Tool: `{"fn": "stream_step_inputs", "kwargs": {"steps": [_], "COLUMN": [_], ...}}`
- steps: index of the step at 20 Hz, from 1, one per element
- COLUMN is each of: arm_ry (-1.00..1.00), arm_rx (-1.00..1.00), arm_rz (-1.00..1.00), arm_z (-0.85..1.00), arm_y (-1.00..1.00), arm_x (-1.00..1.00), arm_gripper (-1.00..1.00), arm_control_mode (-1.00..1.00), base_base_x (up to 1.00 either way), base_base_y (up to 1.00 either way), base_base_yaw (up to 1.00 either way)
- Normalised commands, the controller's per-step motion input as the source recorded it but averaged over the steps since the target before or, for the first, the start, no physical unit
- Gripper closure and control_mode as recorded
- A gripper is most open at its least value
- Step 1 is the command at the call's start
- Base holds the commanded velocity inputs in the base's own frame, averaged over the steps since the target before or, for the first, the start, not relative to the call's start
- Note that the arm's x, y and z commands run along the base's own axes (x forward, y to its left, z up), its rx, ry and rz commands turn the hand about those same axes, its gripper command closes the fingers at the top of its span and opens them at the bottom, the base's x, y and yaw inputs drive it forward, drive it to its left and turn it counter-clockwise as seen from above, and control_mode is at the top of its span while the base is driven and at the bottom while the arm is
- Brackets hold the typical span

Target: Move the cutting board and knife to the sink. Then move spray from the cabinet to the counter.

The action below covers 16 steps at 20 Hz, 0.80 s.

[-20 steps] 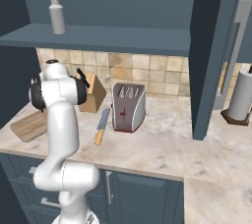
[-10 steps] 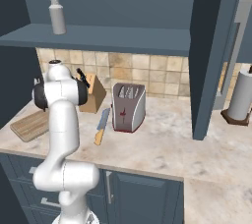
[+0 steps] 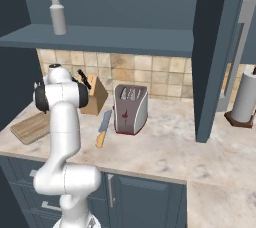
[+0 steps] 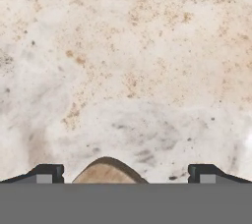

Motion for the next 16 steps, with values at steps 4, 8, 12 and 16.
{"fn": "stream_step_inputs", "kwargs": {"steps": [4,8,12,16], "arm_ry": [0.0,0.0,0.0,0.0], "arm_rx": [0.0,0.0,0.0,0.0], "arm_rz": [0.0,0.0,0.0,0.0], "arm_z": [-0.1,-0.14,-0.18,-0.12], "arm_y": [0.19,0.19,0.12,0.03], "arm_x": [0.01,0.0,0.0,0.0], "arm_gripper": [-1.0,-1.0,-1.0,-1.0], "arm_control_mode": [-1.0,-1.0,-1.0,-1.0], "base_base_x": [0.0,0.0,0.0,0.0], "base_base_y": [0.0,0.0,0.0,0.0], "base_base_yaw": [0.0,0.0,0.0,0.0]}}
